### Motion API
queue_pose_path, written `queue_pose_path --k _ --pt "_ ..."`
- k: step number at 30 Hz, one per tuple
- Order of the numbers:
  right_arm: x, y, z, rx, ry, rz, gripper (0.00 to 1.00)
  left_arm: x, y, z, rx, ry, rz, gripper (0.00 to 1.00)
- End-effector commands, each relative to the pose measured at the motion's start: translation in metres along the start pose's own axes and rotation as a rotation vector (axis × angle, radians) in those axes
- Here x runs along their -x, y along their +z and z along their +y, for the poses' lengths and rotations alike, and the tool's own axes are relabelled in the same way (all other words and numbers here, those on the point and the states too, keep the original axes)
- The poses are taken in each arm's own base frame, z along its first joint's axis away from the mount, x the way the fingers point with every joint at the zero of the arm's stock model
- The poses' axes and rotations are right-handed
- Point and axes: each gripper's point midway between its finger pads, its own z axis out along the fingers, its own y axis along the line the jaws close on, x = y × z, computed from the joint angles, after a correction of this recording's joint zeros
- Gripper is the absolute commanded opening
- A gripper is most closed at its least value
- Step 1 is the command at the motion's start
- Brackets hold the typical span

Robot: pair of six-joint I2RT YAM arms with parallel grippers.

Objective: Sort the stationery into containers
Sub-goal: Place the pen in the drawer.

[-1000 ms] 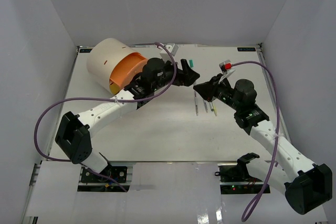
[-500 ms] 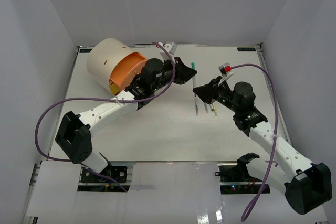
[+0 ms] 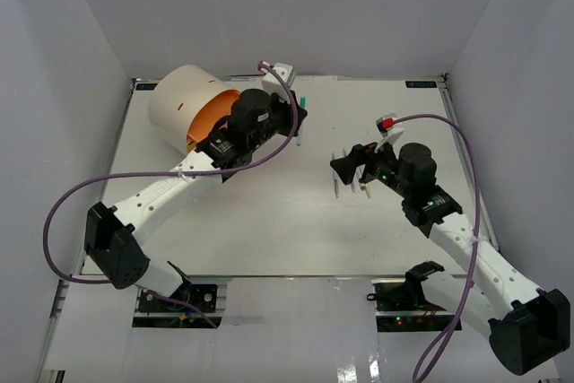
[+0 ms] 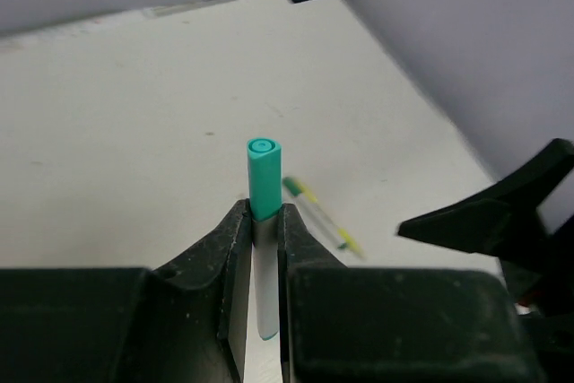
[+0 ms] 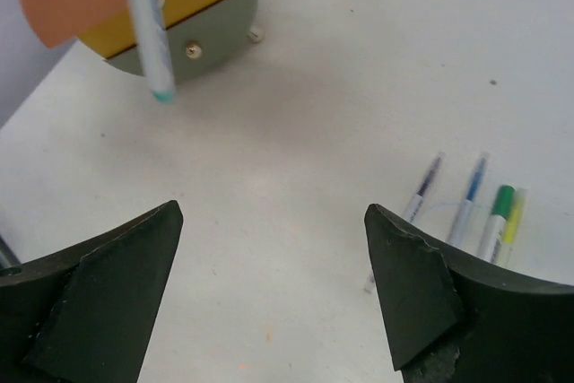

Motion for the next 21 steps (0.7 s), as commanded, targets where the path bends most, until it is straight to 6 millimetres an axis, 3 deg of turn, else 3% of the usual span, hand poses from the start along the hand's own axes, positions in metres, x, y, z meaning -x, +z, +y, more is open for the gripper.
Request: queue_pose_path --k 1,2,3,4,9,15,21 --pt "-0.003 -0.011 -0.026 -0.137 -0.075 0.036 0.89 0.085 -0.056 0.039 0.225 0.288 -0.089 0.05" --pt "-0.005 -0.012 -0.028 -0.149 -0.083 0.043 0.89 0.092 -0.063 0.046 0.258 0.330 -0.081 0.05" --pt "-0.011 -0.015 -0.032 -0.166 -0.093 0.069 0.89 0.094 -0.075 0.069 0.342 0.418 -0.031 0.05" --pt "-0.015 -0.017 -0.036 -0.187 -0.097 0.079 0.89 0.111 -0.084 0.073 0.371 0.442 -0.044 0.05" --pt "-0.027 -0.020 -0.044 -0.216 -0.110 0.111 0.90 0.131 -0.111 0.115 0.493 0.541 0.032 0.05" --pt "-0.033 -0.018 -0.048 -0.235 -0.098 0.142 0.90 0.100 -0.106 0.167 0.597 0.627 0.232 0.08" --pt "-0.038 -0.018 -0.050 -0.238 -0.096 0.156 0.90 0.074 -0.096 0.197 0.619 0.642 0.325 0.16"
